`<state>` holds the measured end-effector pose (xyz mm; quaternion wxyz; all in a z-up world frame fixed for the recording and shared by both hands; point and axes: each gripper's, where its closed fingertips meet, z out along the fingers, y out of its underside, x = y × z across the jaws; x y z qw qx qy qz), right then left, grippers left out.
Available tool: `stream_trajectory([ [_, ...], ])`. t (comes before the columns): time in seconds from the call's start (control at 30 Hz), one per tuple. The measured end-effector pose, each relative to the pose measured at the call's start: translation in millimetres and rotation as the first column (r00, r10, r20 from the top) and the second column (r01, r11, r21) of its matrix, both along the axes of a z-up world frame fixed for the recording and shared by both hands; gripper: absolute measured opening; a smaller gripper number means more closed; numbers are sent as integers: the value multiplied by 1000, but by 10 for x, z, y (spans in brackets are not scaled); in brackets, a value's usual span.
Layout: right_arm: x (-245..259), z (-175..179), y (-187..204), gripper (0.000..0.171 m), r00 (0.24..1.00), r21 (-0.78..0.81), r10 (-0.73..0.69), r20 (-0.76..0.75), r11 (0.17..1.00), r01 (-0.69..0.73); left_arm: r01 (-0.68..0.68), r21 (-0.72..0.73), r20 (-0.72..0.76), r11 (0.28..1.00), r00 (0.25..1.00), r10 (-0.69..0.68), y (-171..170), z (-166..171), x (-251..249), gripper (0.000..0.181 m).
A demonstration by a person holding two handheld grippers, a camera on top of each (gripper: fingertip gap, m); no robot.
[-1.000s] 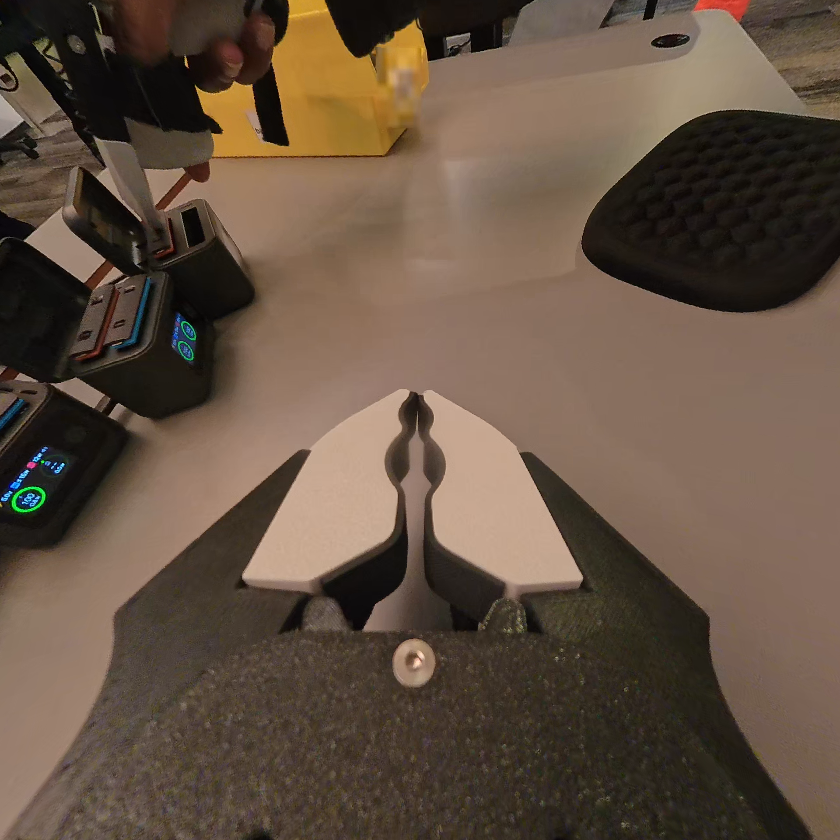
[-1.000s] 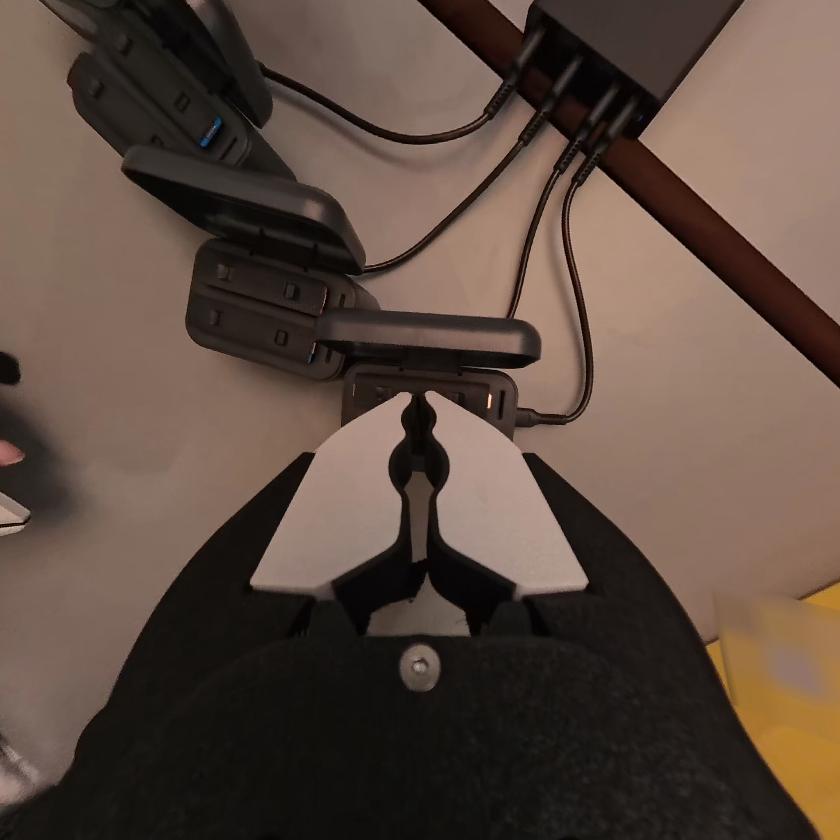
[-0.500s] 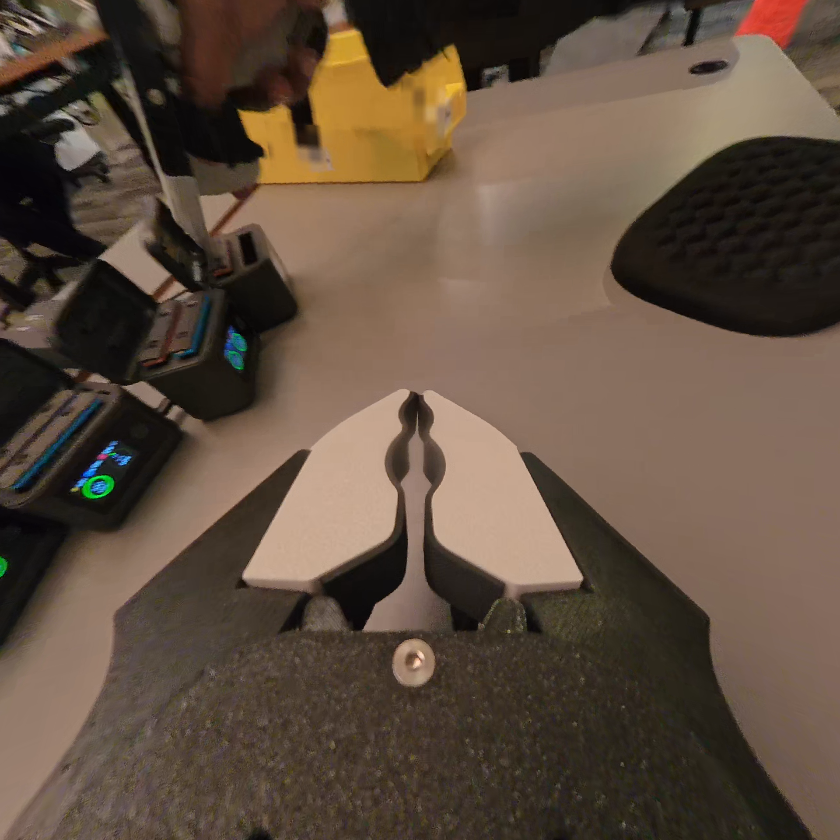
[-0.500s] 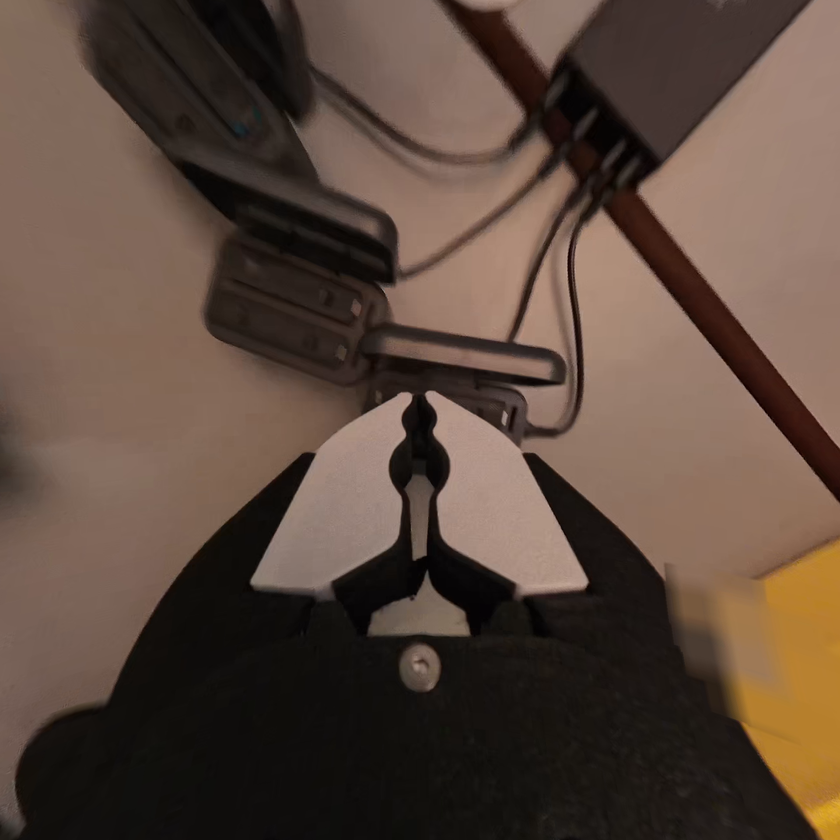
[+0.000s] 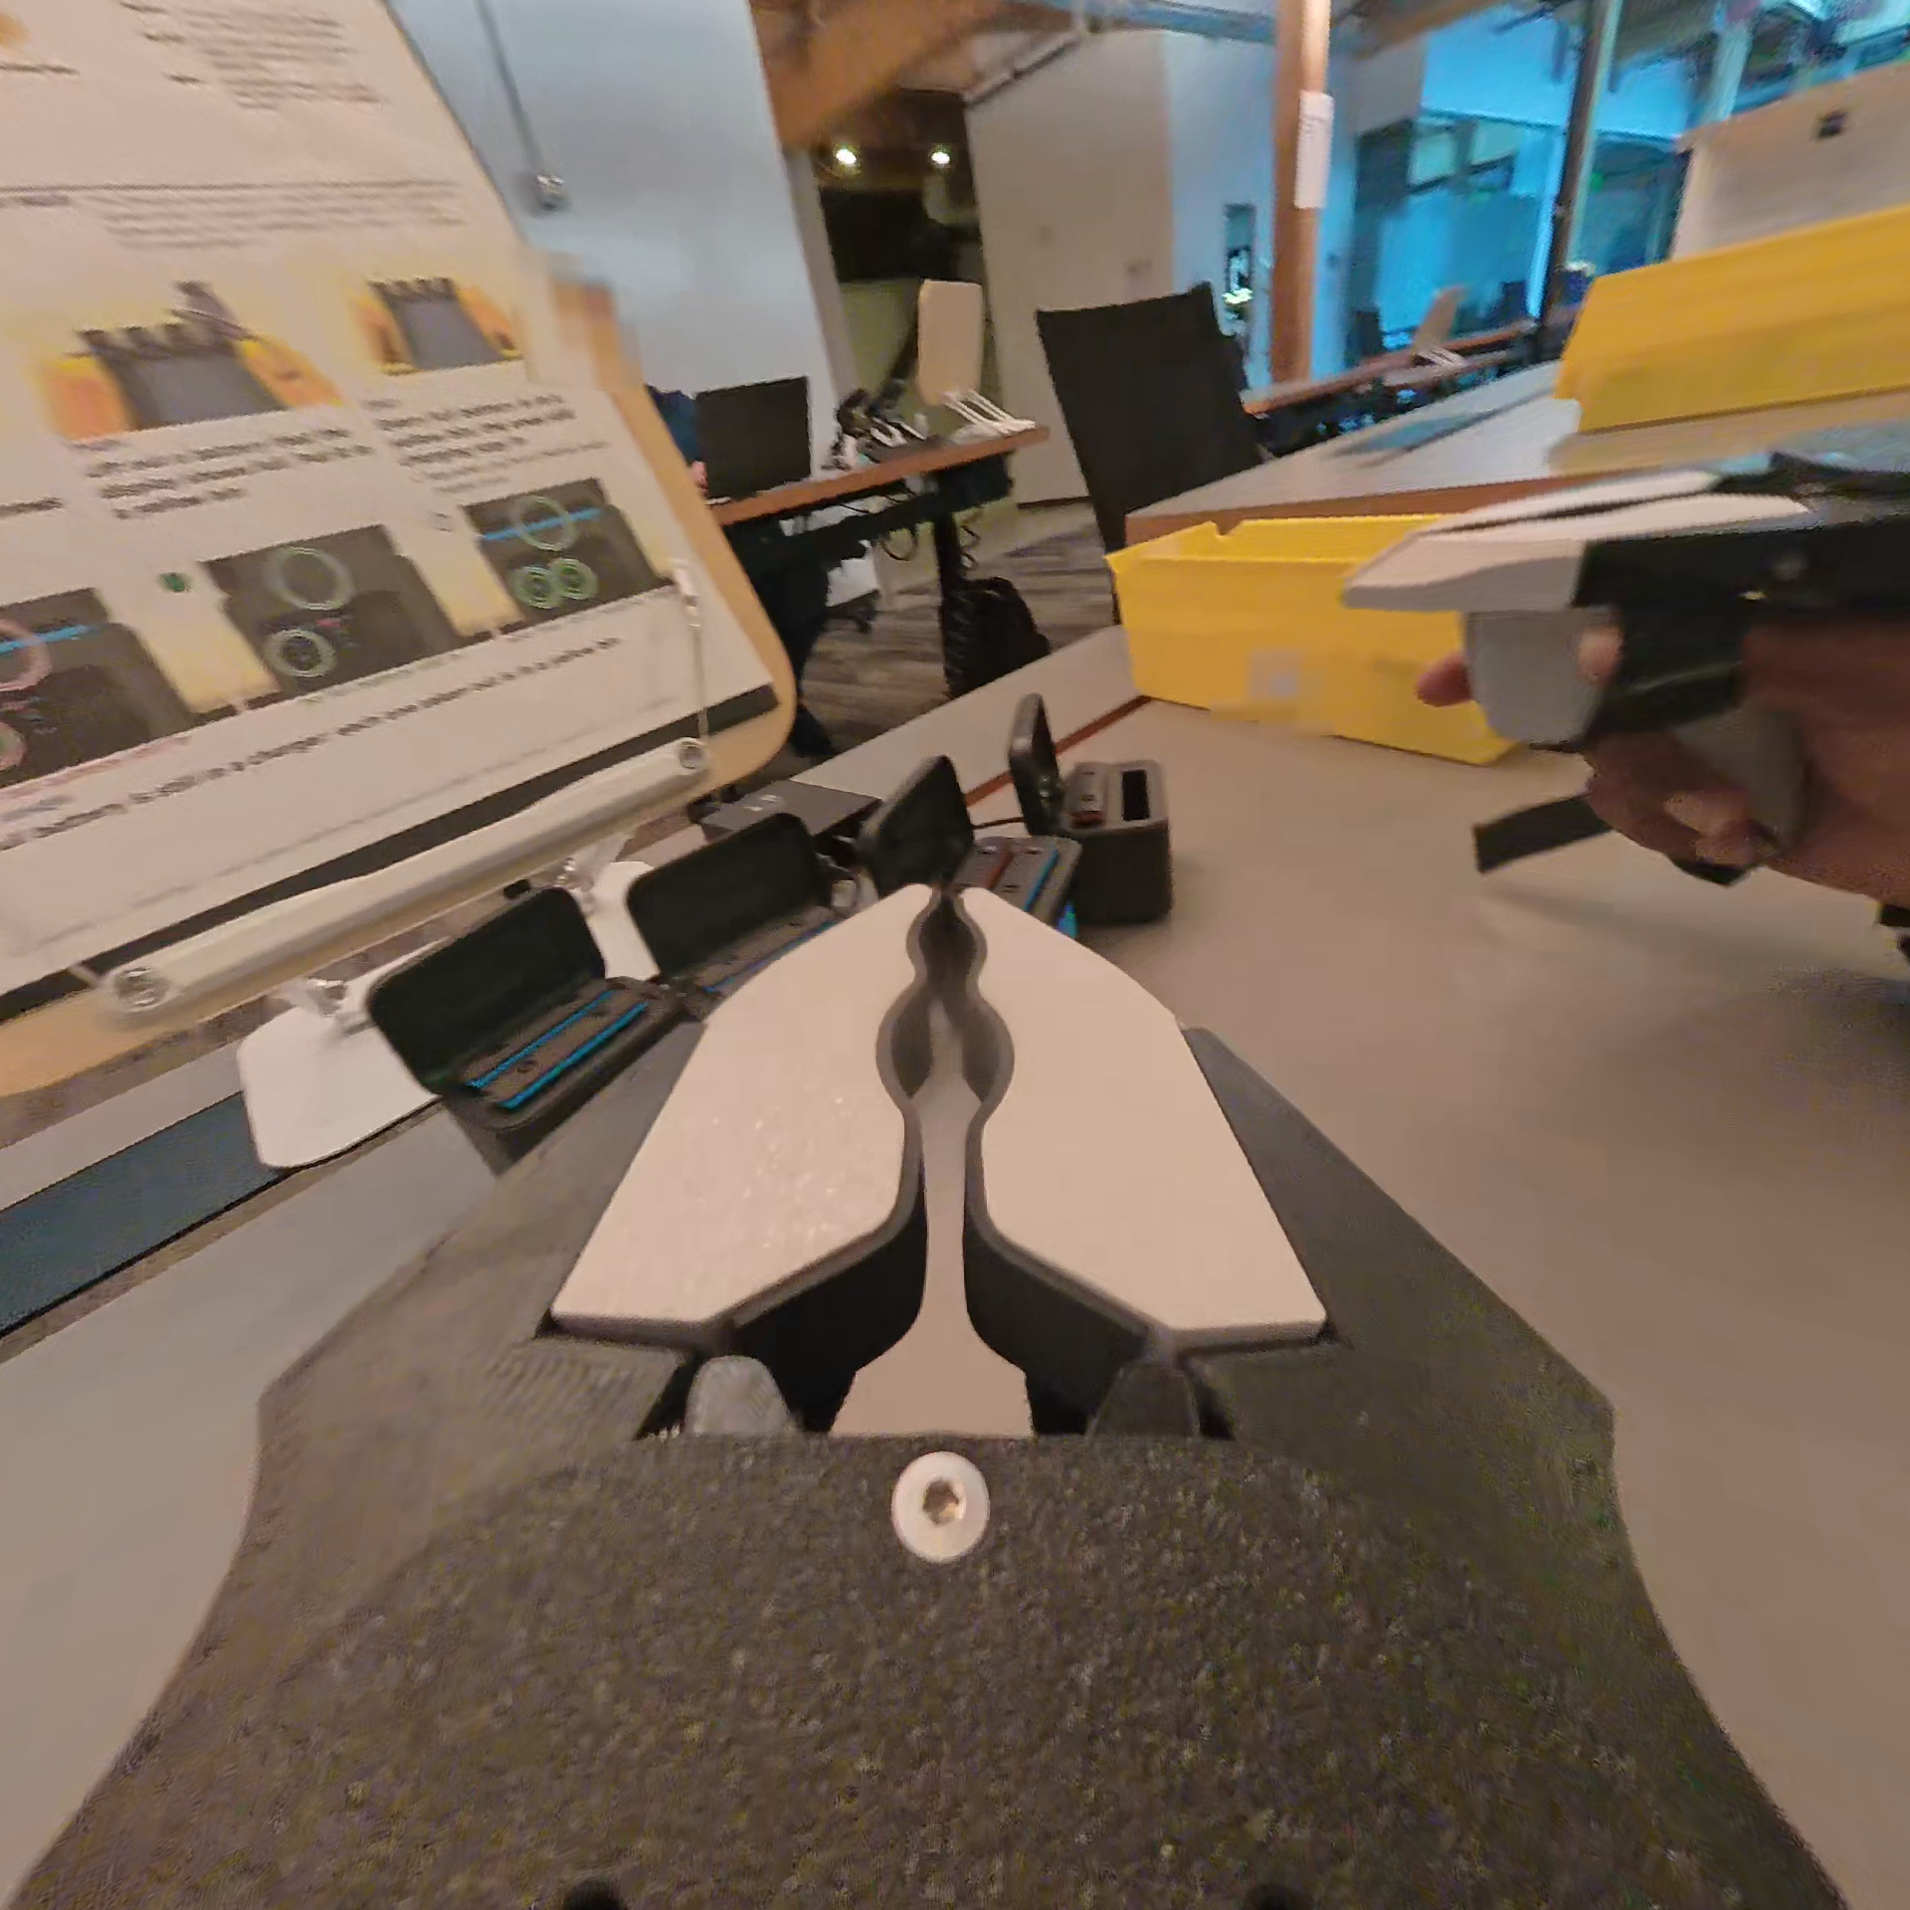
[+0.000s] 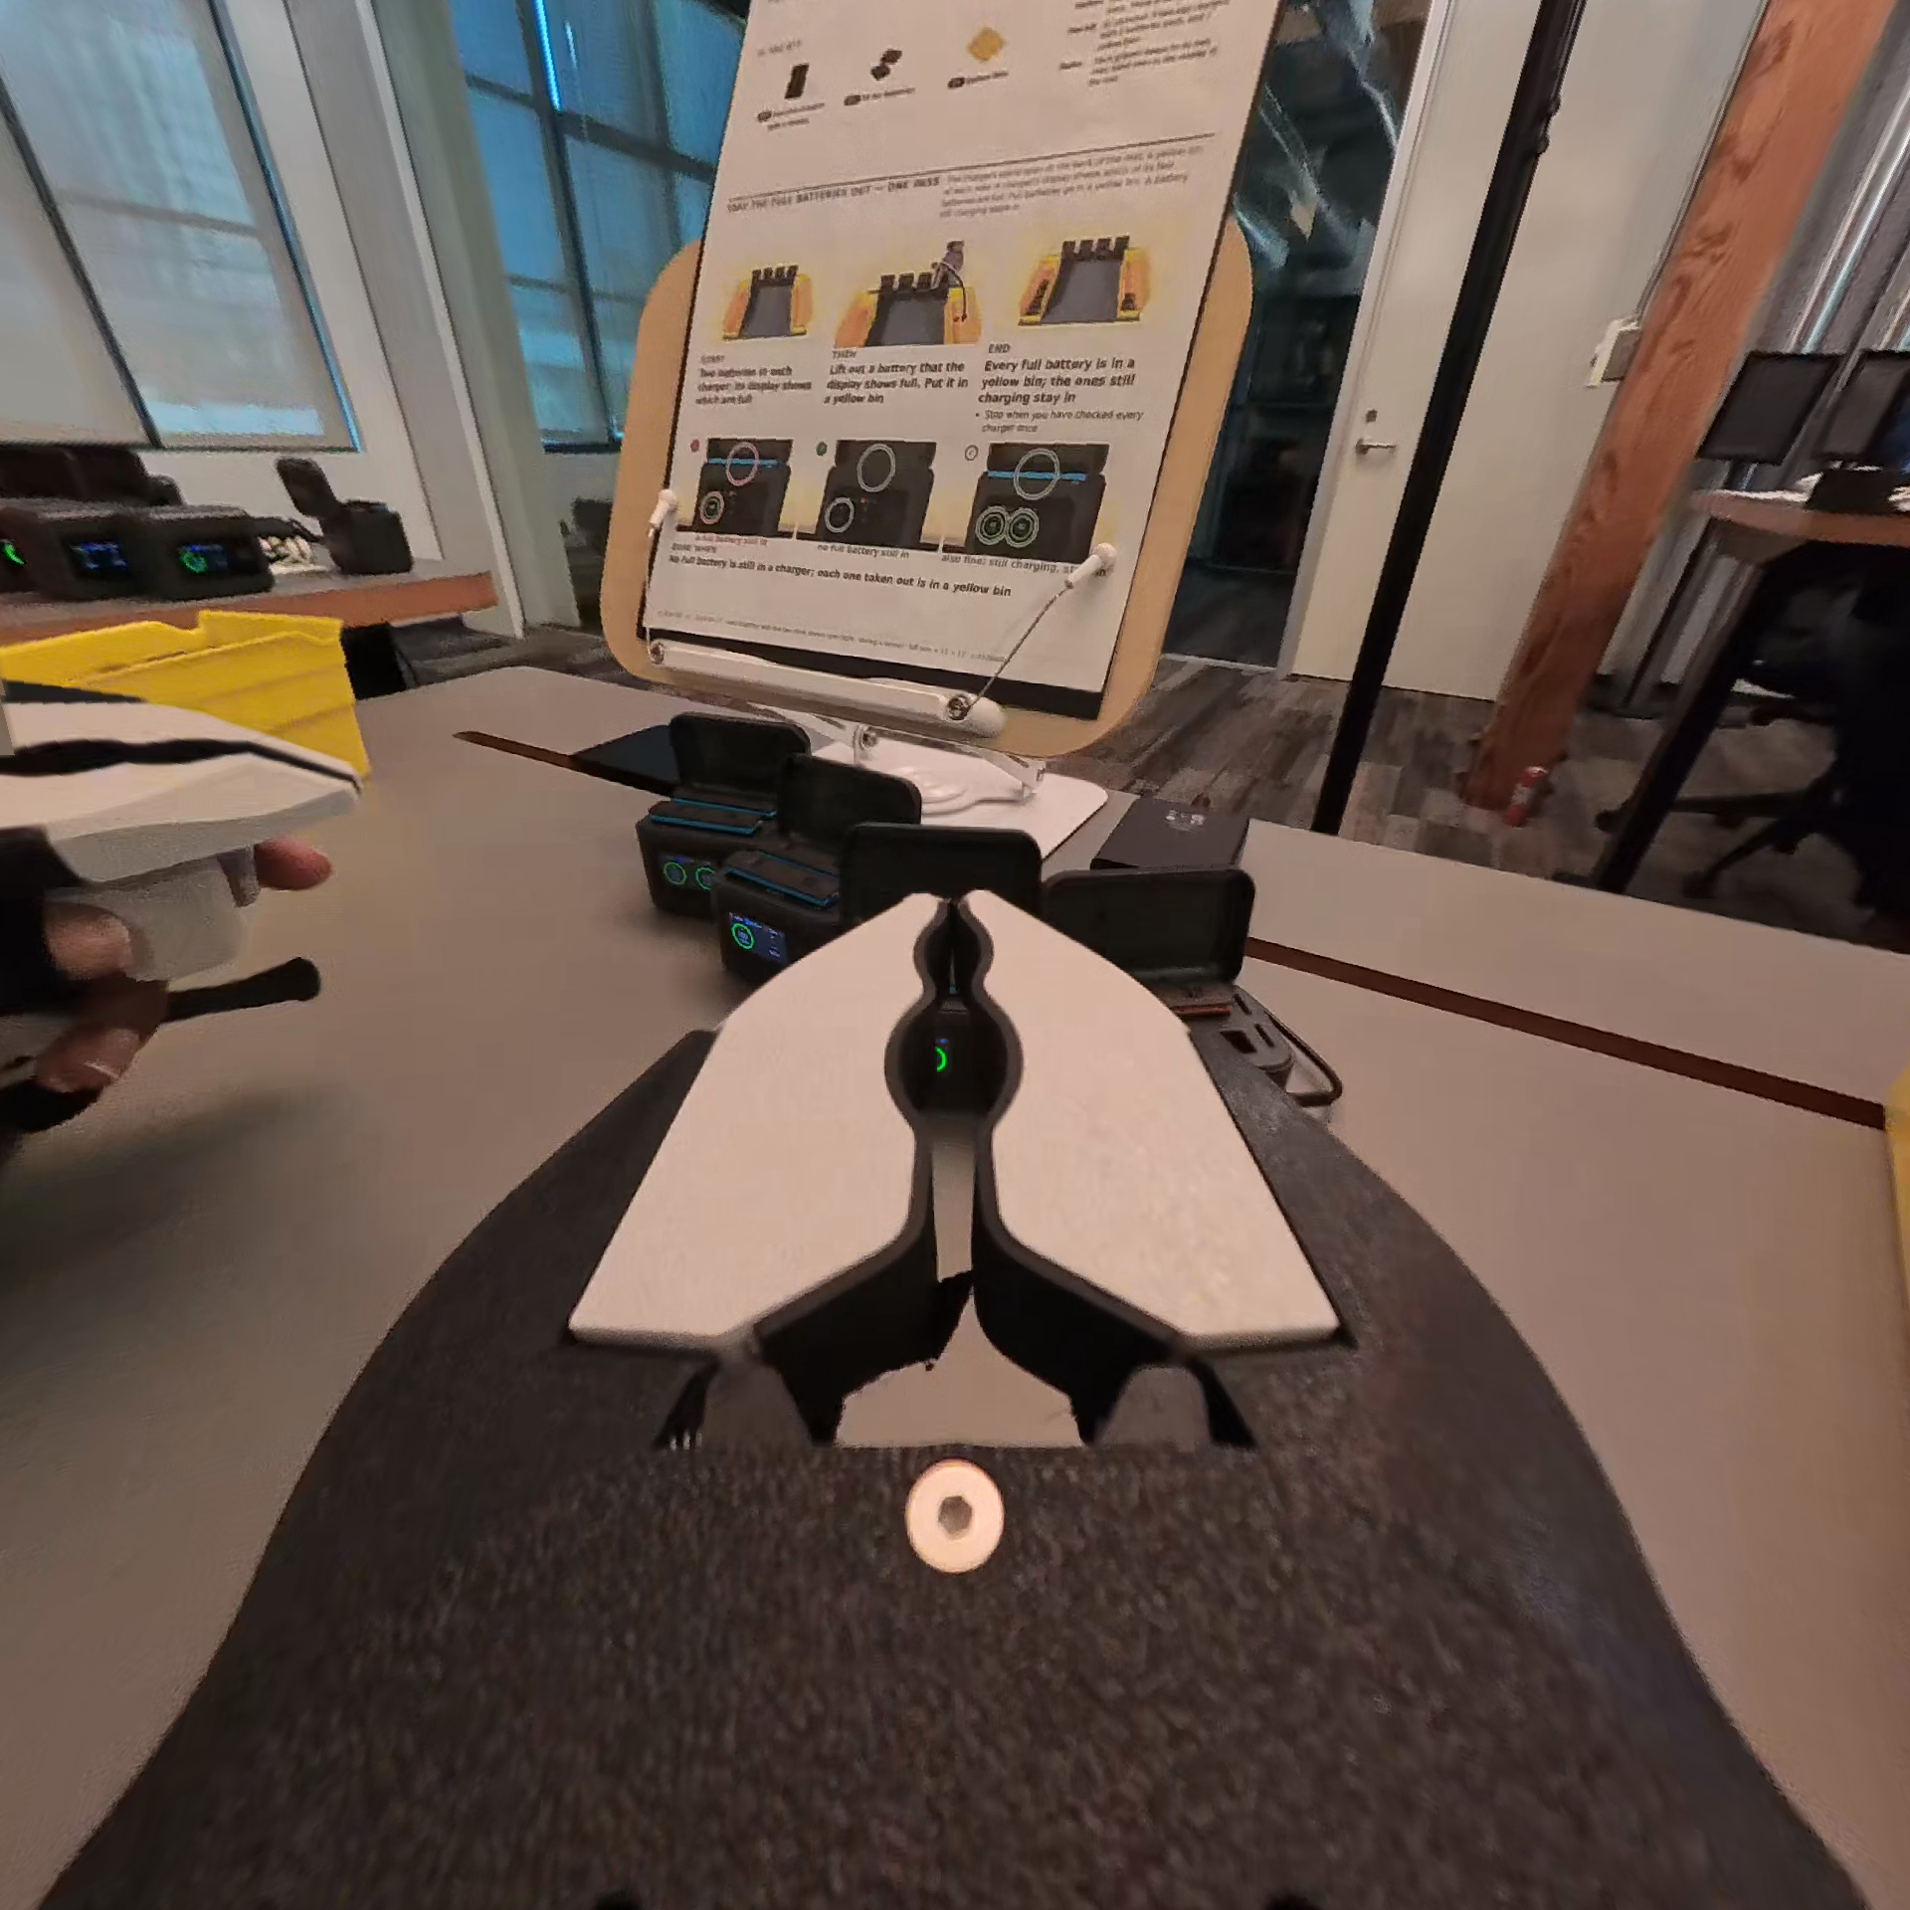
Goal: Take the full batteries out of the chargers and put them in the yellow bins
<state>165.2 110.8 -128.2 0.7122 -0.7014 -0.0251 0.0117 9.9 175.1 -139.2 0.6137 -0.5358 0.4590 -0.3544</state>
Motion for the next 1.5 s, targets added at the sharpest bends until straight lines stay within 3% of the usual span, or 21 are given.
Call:
stream_trajectory([
  [0.17, 89, -3, -6, 0, 999, 8, -8, -41, 1000, 9, -82, 18, 53, 996, 995, 81, 198, 221, -184, 0],
  [0.33, 140, 99, -51, 0, 999, 50, -34, -24, 998, 35, -203, 33, 128, 979, 972, 197, 550, 755, -710, 0],
  [0.43, 181, 85, -54, 0, 998, 44, -47, -28, 998, 49, -270, 42, 107, 962, 959, 264, 789, 1069, -1182, 0],
  [0.53, 192, 81, -52, 0, 998, 41, -44, -42, 998, 45, -351, 69, 2, 934, 936, 352, 1102, 1207, -1707, 13],
  [0.6, 213, 100, -63, 0, 998, 47, -49, -51, 998, 51, -375, 95, -171, 922, 906, 386, 1350, 1109, -2023, 19],
  [0.67, 248, 128, -84, 0, 996, 61, -57, -75, 996, 61, -408, 158, -364, 899, 822, 437, 1657, 913, -2372, 20],
  [0.8, 288, 148, -104, 0, 994, 71, -71, -78, 995, 76, -366, 252, -742, 896, 521, 422, 2137, 242, -2998, 23],
  [0.9, 283, 127, -97, 0, 995, 64, -68, -77, 995, 73, -288, 298, -888, 910, 265, 375, 2303, -196, -3326, 26],
  [0.97, 280, 113, -91, 0, 995, 59, -66, -75, 996, 71, -257, 283, -927, 924, 173, 332, 2357, -380, -3440, 27],
  [1.5, 176, 74, -61, 0, 998, 42, -13, -60, 999, 15, -154, 256, -966, 954, -20, 256, 2572, -610, -3373, 25],
])
